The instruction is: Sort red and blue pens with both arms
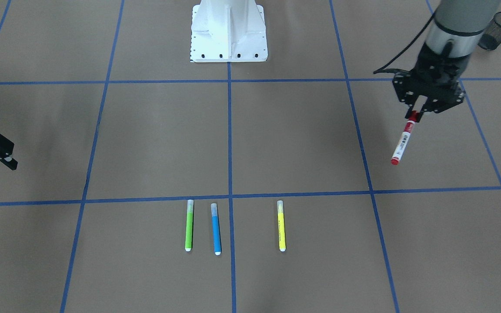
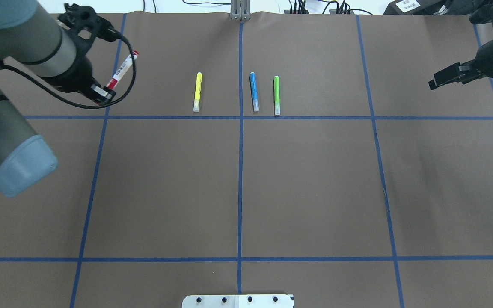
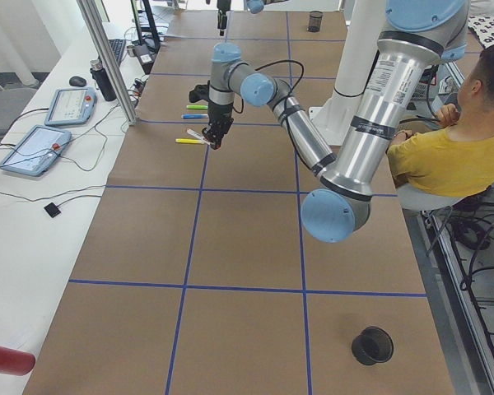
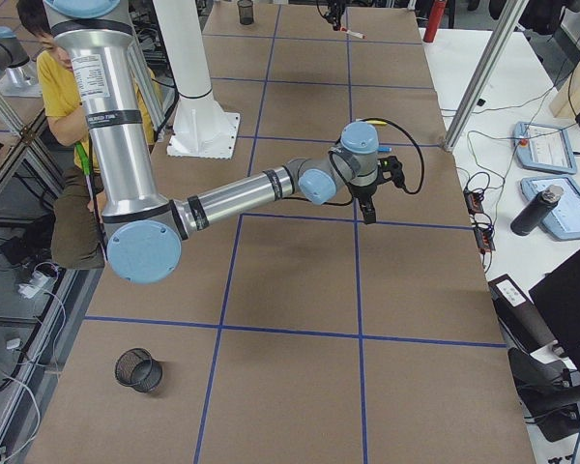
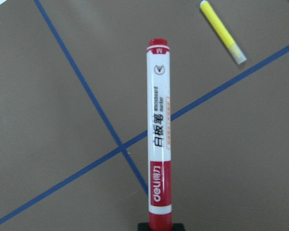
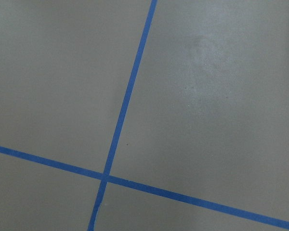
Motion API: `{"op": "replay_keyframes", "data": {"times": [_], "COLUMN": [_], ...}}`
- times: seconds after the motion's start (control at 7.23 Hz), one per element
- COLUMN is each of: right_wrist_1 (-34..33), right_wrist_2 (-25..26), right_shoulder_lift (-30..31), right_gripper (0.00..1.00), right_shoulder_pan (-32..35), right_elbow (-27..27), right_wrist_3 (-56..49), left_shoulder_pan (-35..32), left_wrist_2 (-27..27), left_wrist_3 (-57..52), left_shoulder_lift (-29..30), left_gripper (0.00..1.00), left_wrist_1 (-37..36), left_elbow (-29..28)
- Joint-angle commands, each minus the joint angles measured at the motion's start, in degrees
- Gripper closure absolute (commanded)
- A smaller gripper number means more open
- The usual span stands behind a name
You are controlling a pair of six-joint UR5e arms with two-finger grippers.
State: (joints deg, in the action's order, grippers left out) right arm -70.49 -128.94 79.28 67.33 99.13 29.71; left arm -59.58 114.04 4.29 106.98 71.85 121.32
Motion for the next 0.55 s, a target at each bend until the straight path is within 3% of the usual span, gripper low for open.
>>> {"op": "replay_keyframes", "data": {"times": [0.0,0.41], "right_wrist_1": [0.00,0.00], "right_wrist_2": [0.00,0.00], "right_shoulder_lift": [0.00,0.00], "right_gripper": [0.00,0.00], "right_shoulder_pan": [0.00,-0.18], "right_elbow": [-0.17,-0.34], "right_wrist_3": [0.00,0.00], "left_shoulder_pan": [-11.55,-28.60], "left_wrist_2": [1.69,17.83], "left_wrist_3": [-18.89,-19.76], "left_shoulder_lift": [-8.86,-25.44], "left_gripper": [1.00,1.00], "left_wrist_1": [0.22,6.07], "left_elbow": [0.68,0.33]}}
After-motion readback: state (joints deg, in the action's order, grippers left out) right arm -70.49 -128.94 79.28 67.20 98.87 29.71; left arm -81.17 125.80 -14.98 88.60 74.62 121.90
